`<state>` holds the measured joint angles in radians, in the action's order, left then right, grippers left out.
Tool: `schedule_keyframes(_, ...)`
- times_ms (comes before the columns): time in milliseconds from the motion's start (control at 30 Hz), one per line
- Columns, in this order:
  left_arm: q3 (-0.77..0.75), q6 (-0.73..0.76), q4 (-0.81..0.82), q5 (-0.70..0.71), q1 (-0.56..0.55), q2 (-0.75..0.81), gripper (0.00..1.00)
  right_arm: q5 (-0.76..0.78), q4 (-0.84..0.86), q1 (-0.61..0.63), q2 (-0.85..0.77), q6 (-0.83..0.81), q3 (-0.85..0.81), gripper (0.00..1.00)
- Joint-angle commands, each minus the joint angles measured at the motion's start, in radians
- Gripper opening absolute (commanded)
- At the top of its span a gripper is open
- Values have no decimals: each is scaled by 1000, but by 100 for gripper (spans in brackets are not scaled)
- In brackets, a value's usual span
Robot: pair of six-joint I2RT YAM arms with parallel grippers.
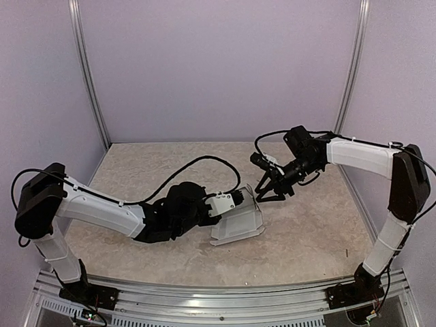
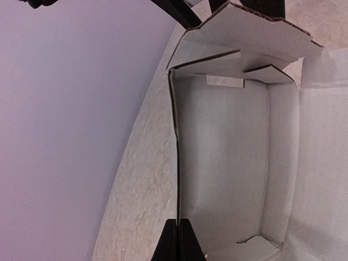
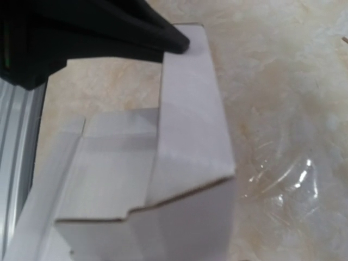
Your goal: Fold the paper box
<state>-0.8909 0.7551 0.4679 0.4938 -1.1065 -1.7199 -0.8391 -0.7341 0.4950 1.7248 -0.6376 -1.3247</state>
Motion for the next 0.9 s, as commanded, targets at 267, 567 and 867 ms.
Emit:
schedule_keyframes(267, -111, -67, -76, -6, -7, -42, 0, 77, 196, 58, -44, 191, 43, 48)
schedule_keyframes(567, -216, -197, -184, -8, -11, -94, 0, 366, 353, 133, -130, 296, 120, 45)
schedule_keyframes(867, -321, -334, -271, -19, -17, -140, 0, 598, 424, 174, -152, 334, 140, 33)
